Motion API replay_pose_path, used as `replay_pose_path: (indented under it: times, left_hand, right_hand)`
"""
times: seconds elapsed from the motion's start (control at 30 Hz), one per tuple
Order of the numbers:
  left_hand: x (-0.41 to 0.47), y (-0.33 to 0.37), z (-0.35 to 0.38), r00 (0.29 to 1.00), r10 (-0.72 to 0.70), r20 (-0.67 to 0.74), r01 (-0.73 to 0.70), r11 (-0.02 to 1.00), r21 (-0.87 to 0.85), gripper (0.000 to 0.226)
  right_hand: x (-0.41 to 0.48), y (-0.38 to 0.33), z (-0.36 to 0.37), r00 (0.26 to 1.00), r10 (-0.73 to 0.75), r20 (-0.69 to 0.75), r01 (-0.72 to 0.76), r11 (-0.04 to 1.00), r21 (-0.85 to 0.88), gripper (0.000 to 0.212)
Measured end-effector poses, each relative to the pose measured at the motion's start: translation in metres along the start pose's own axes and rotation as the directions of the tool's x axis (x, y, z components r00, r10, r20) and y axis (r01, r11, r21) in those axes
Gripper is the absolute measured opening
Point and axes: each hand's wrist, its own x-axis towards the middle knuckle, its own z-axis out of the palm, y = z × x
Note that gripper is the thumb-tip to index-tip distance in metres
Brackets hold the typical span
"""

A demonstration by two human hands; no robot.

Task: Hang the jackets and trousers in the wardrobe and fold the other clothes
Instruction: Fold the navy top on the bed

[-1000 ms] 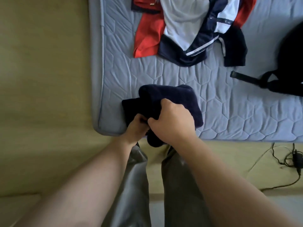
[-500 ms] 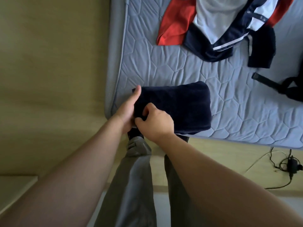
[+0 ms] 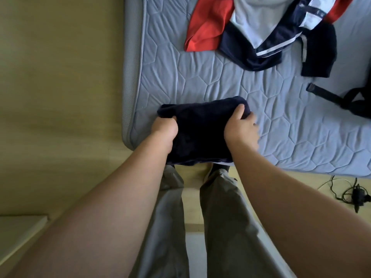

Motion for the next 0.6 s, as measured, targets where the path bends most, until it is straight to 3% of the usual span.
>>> replay_pose_path:
  times: [0.07, 0.13, 0.27, 0.4, 0.53, 0.6]
  left_hand:
    - [-0.002, 0.013, 0.007, 0.990, -0.081, -0.113, 0.086, 0.996, 0.037, 0.048]
    - [-0.008, 0.020, 0.019, 0.971, -0.070, -0.230, 0.083, 0.995, 0.048, 0.052]
    - [-0.024, 0.016, 0.043, 0.871, -0.112, -0.479, 0.122, 0.992, -0.011, 0.061]
    - [-0.007, 0.011, 0.056, 0.839, -0.094, -0.536, 0.078, 0.996, -0.053, 0.063]
    - [0.006, 0.002, 0.066, 0.813, -0.057, -0.580, 0.055, 0.998, -0.022, 0.062]
    - [0.010, -0.009, 0.067, 0.803, -0.035, -0.595, 0.033, 0.999, -0.013, 0.060]
  right_hand:
    - [-0.006, 0.003, 0.011, 0.997, -0.067, -0.042, 0.066, 0.998, -0.024, 0.073]
    - [-0.010, 0.002, 0.016, 0.995, -0.068, -0.079, 0.067, 0.998, -0.021, 0.072]
    - [0.003, -0.002, 0.016, 0.998, -0.020, -0.051, 0.018, 0.999, -0.045, 0.064]
    - [0.041, -0.028, 0.003, 0.992, 0.056, 0.110, -0.067, 0.993, 0.093, 0.054]
    - [0.039, -0.014, 0.025, 0.994, 0.104, 0.036, -0.105, 0.994, 0.033, 0.080]
    - [0.030, -0.001, 0.037, 0.997, 0.072, -0.039, -0.072, 0.997, 0.005, 0.083]
